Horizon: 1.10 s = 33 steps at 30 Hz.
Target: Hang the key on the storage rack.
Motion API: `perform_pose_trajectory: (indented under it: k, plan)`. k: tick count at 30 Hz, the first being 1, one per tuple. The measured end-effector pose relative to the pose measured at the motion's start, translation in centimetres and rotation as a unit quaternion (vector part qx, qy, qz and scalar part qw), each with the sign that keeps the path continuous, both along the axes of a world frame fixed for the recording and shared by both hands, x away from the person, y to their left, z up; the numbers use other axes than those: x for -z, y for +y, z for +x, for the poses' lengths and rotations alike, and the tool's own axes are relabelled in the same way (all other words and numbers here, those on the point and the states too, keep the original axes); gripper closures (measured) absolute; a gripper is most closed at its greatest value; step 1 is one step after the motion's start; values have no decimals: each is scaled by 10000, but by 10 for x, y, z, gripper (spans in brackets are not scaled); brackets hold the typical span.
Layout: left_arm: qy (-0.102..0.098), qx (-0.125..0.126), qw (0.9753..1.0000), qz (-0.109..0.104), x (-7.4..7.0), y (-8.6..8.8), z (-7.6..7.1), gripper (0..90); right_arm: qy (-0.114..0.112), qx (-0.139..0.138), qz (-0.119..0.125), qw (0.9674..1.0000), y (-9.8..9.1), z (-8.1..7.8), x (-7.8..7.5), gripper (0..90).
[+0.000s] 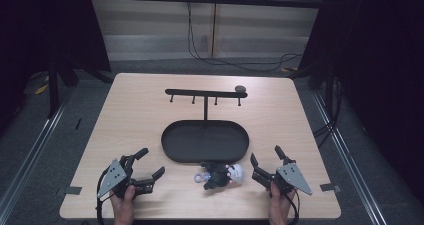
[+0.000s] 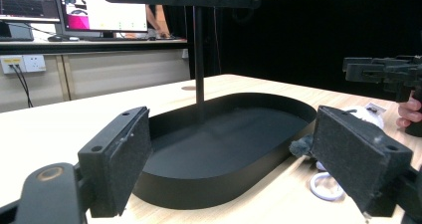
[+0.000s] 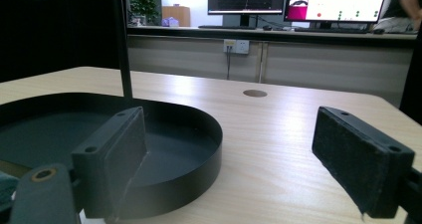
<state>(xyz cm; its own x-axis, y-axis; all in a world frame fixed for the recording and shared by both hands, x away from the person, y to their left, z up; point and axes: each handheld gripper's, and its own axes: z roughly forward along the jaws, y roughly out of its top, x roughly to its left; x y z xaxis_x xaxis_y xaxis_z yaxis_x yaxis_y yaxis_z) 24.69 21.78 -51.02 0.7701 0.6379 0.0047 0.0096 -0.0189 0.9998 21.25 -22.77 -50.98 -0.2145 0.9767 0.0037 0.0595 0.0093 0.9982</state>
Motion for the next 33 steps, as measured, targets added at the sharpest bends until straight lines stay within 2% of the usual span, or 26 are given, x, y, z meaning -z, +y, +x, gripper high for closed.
perform_pose_trajectory:
  k: [11, 13, 16, 19, 22, 25, 31, 32, 33]
  plan:
    - [3, -1, 10000, -11, 0, 0, 0, 156, -15, 44, 24, 10000, 0, 0, 0, 131]
    - [5, 0, 10000, -1, 0, 0, 0, 155, -22, -59, 11, 10000, 0, -1, 0, 132]
    - [-2, -2, 10000, -11, 0, 0, 0, 156, 124, -45, -5, 9999, 2, 1, -1, 136]
    - [-3, -2, 10000, -1, 0, 0, 0, 156, 260, -198, 24, 9995, 3, 2, -2, 141]
    - [-3, -2, 10000, 1, 0, 0, 0, 156, 340, -395, -73, 9986, 6, 2, -4, 208]
    - [-2, -2, 10000, 0, 0, 0, 0, 156, 392, -619, -79, 9973, 8, 1, -6, 227]
    - [-2, -3, 10000, -2, 0, 0, 0, 156, 466, -826, -78, 9955, 13, -2, -13, 281]
    - [-2, -3, 10000, -2, 0, 0, 0, 156, 493, -917, -122, 9945, 15, -1, -15, 344]
    - [-1, -2, 10000, -1, 0, 0, 0, 156, 523, -962, -135, 9939, 15, -1, -16, 344]
